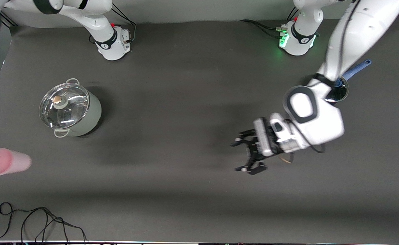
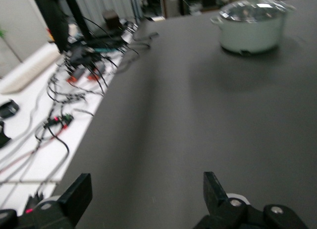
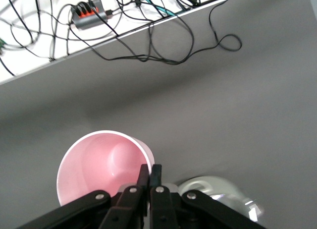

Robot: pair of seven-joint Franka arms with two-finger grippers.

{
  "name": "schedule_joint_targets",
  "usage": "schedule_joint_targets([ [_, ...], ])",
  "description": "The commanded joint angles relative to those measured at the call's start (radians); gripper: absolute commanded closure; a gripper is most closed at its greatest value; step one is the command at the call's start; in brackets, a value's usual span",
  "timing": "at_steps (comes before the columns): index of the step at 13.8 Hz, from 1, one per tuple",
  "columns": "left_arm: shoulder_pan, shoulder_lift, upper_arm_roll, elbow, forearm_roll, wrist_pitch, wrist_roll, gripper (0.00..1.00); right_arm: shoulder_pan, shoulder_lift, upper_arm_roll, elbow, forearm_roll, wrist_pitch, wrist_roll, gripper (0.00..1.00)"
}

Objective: Transfer pink cup from left to right arm
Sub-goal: 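Carry the cup with the right gripper while the left gripper withdraws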

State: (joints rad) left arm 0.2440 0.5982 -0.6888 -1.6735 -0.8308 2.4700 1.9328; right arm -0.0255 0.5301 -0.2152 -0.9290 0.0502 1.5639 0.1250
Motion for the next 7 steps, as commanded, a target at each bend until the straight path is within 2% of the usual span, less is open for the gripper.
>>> schedule_joint_targets([
  [1, 0.015, -0.1, 0.167, -0.042, 0.17, -0.242, -0.038, 0.0, -0.092, -0.001, 0.008, -0.029, 0.066, -0.007, -0.265, 1.0],
  [4, 0.018, -0.156, 0.309, -0.028, 0.348, -0.478, -0.06, 0.0, -0.114, -0.002, 0.008, -0.138, 0.074, 0.144, -0.406, 1.0],
  [6, 0.02, -0.19, 0.371, -0.023, 0.525, -0.571, -0.083, 0.0, -0.102, -0.004, 0.011, -0.281, 0.074, 0.317, -0.42, 1.0],
  [7, 0.026, -0.201, 0.388, -0.012, 0.577, -0.609, -0.093, 0.0, -0.094, -0.005, 0.016, -0.354, 0.074, 0.396, -0.427, 1.0],
])
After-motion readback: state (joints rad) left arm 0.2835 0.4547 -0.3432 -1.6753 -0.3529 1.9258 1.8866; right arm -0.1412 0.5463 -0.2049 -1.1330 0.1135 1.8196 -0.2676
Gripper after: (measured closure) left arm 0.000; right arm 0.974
